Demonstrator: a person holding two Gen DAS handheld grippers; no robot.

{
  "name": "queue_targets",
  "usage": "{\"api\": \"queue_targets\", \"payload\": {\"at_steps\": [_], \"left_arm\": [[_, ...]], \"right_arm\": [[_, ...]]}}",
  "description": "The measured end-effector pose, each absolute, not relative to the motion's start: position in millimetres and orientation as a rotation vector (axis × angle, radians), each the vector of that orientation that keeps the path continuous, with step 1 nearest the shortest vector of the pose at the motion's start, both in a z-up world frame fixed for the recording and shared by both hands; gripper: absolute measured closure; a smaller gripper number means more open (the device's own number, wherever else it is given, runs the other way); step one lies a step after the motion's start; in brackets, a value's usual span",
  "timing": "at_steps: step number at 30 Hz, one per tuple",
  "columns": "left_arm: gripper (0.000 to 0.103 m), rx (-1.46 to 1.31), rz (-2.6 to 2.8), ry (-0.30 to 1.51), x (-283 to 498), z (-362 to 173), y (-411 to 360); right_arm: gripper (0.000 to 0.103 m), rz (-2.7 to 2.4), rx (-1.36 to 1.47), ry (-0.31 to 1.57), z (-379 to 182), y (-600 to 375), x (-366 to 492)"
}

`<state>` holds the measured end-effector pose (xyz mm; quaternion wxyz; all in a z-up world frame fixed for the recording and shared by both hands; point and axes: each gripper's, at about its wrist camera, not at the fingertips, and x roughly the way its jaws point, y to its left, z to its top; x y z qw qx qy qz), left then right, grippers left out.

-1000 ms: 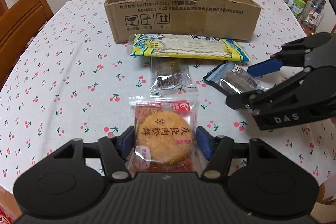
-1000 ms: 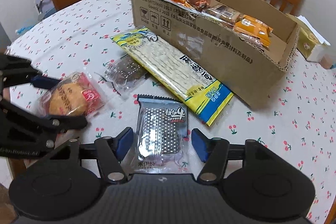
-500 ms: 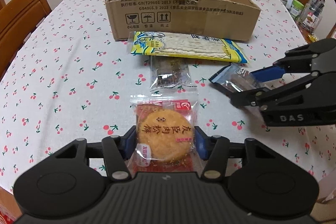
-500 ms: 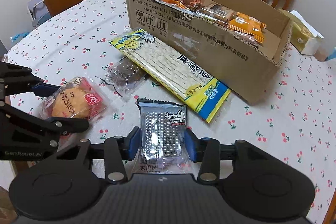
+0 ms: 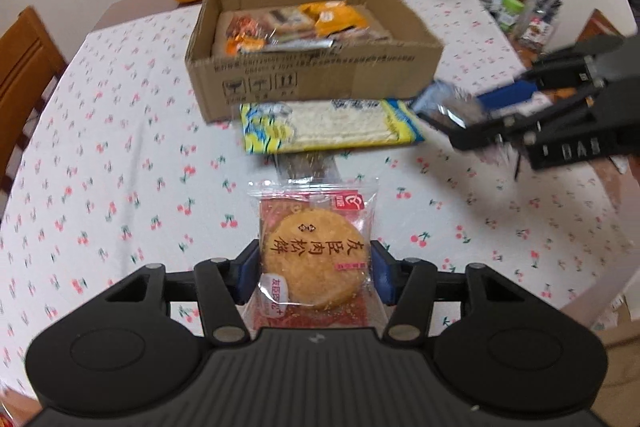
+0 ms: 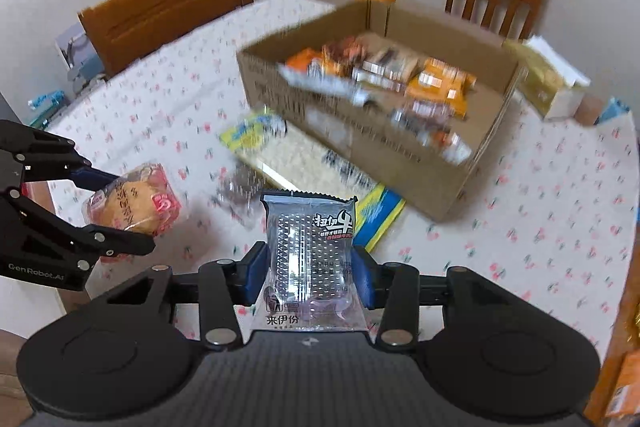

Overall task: Organize snacks
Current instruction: 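Carry both packets over the box and open the right tool, then the left tool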

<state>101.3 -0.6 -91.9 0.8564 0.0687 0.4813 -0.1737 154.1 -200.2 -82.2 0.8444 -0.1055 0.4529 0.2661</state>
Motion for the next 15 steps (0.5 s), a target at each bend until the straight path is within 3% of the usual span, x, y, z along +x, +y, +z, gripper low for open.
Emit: {"api": "queue_targets", "payload": {"at_steps": [8,15], "left_arm": [[0.048,0.215,-0.467,0.969,118.7,-58.9,7.9],[0.048,0.211,-0.5,0.943,139.4,-43.0,22.0]], "right_arm": [[0.053,0.514,-0.228,0.838,-38.8,-200.9,189.2],[0.053,0.459,-0.213,0.81,-37.5,-191.2,237.0]]}}
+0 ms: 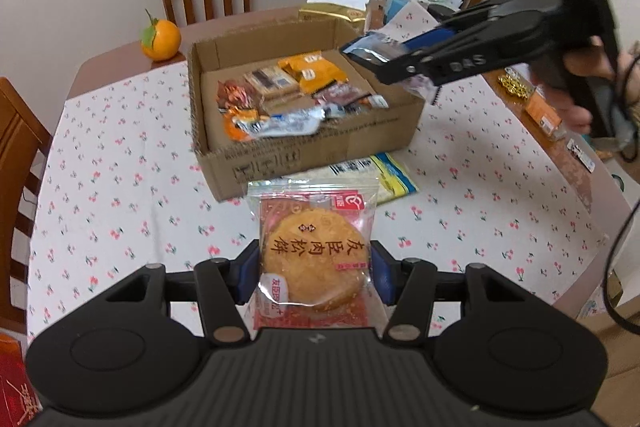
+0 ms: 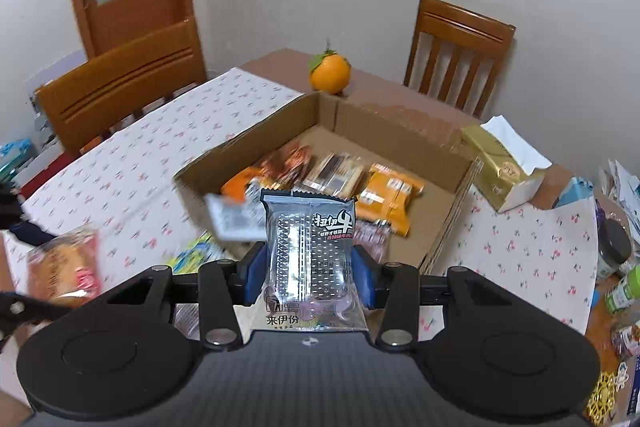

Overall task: Organize snacks
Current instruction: 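Carry both packets over the box and open the right tool, then the left tool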

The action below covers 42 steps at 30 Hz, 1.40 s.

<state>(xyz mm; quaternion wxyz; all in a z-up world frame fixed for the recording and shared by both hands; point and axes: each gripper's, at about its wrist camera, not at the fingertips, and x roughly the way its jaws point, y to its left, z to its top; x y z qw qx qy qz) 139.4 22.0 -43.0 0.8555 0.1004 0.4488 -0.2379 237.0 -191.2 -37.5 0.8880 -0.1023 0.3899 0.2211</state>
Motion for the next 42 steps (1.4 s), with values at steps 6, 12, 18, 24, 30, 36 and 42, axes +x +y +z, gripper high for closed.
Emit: {"api": "queue_targets", "payload": {"at_steps": [6,12,18,24,30,36,42], "left_arm": [[0.048,0.212,-0.503,0.923,161.0,-33.6,36.4],[0.048,0.212,-0.505,0.896,193.1,-22.2,44.1],[0.048,0.237,-0.534,0.85,235.5,-15.1,34.9],[0.048,0.238,-0.581,0.838,291.9,-20.6,12.3],[0.048,0.258,-0.602,0.83,342.6,-33.4,-16.8],[0.047,0.254,-0.556,0.848,390.8,-50.8,-33.3],[0.014,0.256,-0.47,0.806,406.9,-61.2,-32.8]], "right_arm": [[0.053,0.413,-0.21,0.817,-45.8,-181.8,277.1],[0.019,0.383,-0.181,0.848,-66.0,-171.9,304.1],[0.0,0.337,-0.155,0.817,-67.8,-169.2,280.1],[0.0,0.257,-0.084,0.793,-54.7,-178.7,245.4],[0.0,0.209,-0.078,0.792,-46.4,-182.5,219.8],[0.0,0.156,-0.091,0.802,-44.8,-187.5,206.2],[0.0,0.13,-0.073,0.822,-49.2,-192.6,201.7]]}}
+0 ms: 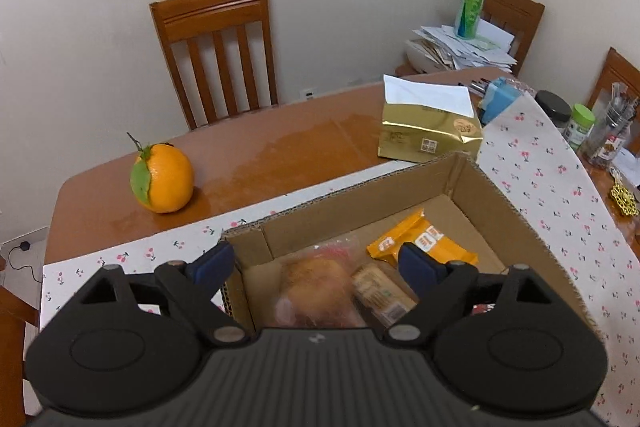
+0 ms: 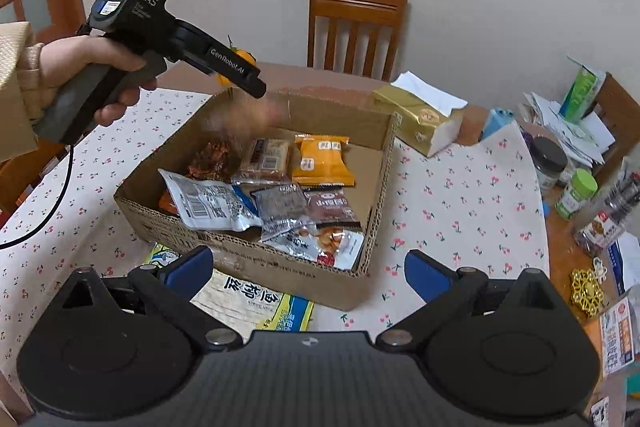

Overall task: Organize snacks
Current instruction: 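Carry both packets over the box and open the right tool, then the left tool, then grasp the second silver mesh packet with the left tool while the right tool moves toward the fish-strip bag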

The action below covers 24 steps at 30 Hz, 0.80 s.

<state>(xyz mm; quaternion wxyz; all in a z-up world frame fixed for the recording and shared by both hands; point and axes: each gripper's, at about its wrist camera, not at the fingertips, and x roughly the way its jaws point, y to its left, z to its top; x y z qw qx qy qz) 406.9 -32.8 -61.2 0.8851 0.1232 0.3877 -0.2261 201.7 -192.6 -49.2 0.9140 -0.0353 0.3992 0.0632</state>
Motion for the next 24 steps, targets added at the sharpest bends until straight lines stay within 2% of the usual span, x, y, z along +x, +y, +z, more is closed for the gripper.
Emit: {"api": "queue_targets", "payload": {"at_steps": [15,24], "left_arm": [[0.01,0.253,-0.414,0.725,324.7,-24.1,13.8],[0.01,0.139,-0.339,0.761,261.0,-39.4,39.4]], "right_arm": [[0.0,0.17,-0.127,0.873,-76.8,-185.2,192.3],[0.0,0.193,-0.154,0.884,-89.1,-175.3,182.8]]}}
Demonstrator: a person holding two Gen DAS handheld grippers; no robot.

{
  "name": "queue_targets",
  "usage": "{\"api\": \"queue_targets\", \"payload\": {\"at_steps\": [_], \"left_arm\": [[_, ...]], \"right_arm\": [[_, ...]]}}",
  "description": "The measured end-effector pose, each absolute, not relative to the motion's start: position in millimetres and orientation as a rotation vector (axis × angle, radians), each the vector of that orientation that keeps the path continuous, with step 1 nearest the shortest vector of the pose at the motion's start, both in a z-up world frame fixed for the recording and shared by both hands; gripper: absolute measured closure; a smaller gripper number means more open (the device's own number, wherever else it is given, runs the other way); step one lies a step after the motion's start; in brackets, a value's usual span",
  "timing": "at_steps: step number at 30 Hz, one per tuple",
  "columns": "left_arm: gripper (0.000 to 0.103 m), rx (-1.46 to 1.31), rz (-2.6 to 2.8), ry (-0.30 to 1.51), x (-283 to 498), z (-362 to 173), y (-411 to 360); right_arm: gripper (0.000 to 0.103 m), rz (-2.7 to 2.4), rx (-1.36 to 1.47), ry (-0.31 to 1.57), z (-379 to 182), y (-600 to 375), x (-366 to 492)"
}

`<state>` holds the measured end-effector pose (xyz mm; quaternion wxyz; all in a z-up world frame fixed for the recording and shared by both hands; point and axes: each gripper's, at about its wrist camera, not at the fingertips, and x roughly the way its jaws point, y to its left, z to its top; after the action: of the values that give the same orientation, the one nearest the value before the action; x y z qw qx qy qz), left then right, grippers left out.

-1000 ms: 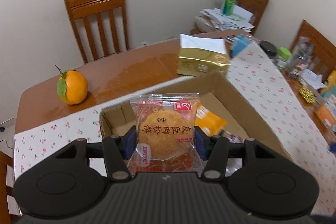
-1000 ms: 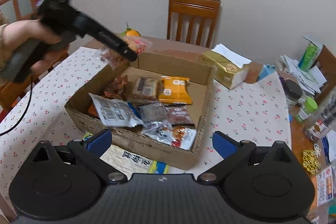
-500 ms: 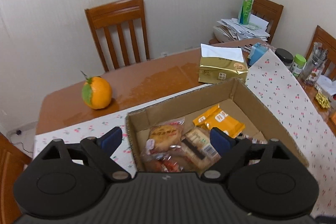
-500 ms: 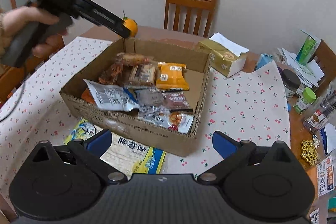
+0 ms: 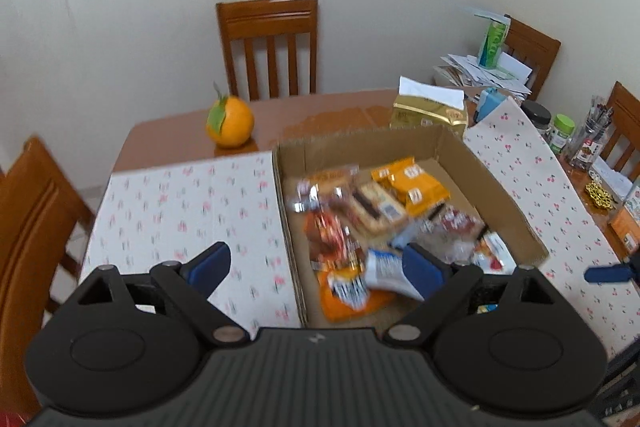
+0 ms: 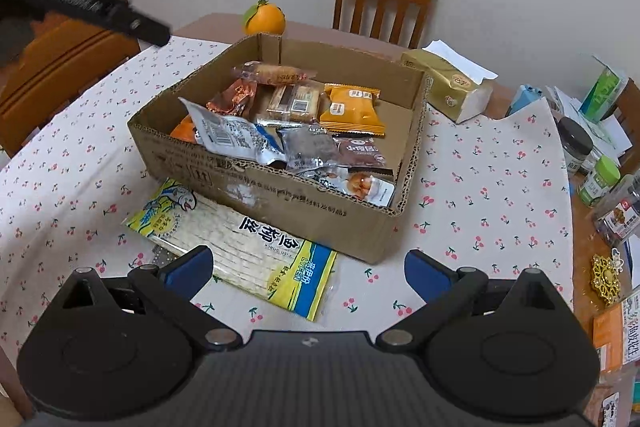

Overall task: Organize snacks
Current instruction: 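Grasp the second silver mesh packet with the left tool while the right tool moves toward the fish-strip bag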

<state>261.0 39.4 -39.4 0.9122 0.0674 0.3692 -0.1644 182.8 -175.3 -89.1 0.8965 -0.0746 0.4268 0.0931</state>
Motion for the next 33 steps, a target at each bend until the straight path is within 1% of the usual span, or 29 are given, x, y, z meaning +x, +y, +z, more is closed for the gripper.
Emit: {"api": "queue_targets", "payload": {"at_steps": [11,20,23,32,33], "left_arm": [[0.01,0.095,-0.267,0.87,191.0,-92.6,25.0],[0.01,0.051,-0.245,0.959,164.9,-136.4,-12.6],[0.011,0.059,-0.231,0.954,161.4,-148.0,-25.4],[0.019,0.071,-0.158,0.93,169.7,-169.9,-45.5],[0.022,0.063,-0.152,0.932,171.0,-171.5,-45.7]], "right_arm": [[0.0,0.21,-0.216,0.905,-100.2,-178.0,172.7],[0.0,0.227,-0.254,0.946,-112.0,-202.6,161.2],[0.0,0.224,-0.247,0.961,-114.0,-214.8,157.9],[0.0,0.233,-0.241,0.983,-116.9,-236.1,150.7],[0.0,0.234,-0.244,0.982,-116.4,-237.0,149.3]]}}
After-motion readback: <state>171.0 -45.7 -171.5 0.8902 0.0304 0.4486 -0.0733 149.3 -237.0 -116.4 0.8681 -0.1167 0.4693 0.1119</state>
